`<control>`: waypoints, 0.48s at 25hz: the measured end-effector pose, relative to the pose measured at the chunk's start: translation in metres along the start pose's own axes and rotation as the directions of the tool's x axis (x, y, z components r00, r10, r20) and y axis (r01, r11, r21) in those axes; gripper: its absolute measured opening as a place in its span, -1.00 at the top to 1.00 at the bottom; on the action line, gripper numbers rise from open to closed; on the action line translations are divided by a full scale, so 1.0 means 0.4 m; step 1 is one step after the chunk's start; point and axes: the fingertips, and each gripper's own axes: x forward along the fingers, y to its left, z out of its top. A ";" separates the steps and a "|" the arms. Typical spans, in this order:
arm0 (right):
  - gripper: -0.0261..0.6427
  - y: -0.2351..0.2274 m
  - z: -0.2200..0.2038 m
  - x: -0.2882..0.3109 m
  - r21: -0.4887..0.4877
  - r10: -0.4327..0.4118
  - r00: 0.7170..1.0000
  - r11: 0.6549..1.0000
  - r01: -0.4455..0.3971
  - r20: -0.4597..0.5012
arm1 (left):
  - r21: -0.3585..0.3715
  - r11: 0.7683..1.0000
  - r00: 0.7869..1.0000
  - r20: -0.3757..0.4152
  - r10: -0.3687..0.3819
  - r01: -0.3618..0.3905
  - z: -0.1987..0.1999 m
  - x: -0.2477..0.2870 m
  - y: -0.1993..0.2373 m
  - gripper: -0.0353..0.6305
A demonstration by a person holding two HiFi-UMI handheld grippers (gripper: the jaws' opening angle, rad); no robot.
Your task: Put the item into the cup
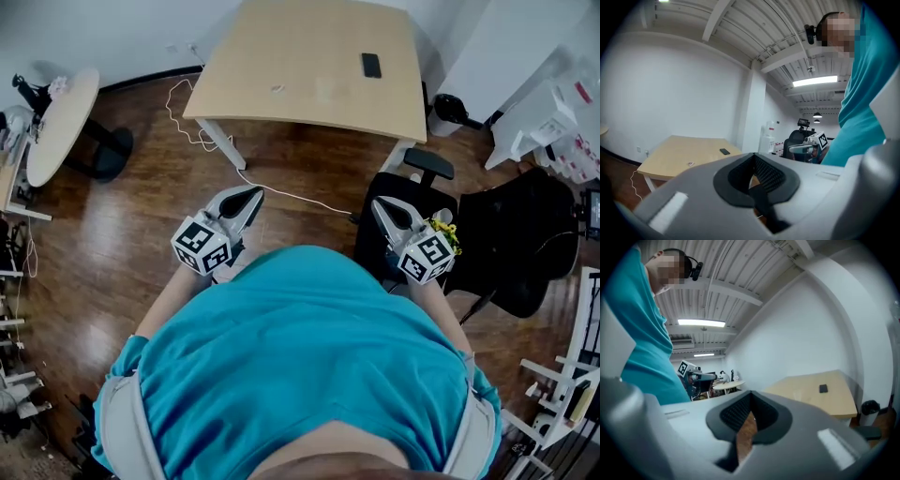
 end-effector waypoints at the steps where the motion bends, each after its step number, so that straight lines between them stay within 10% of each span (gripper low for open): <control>1: 0.92 -0.005 -0.003 0.009 0.006 -0.001 1.000 1.000 0.001 -0.002 | -0.002 1.000 1.000 -0.006 -0.002 0.002 -0.001 0.004 0.009 0.88; 12: 0.92 -0.077 0.034 0.327 -0.026 -0.105 0.994 0.994 0.104 -0.038 | 0.104 0.990 0.995 -0.003 -0.096 0.095 0.022 0.030 0.321 0.88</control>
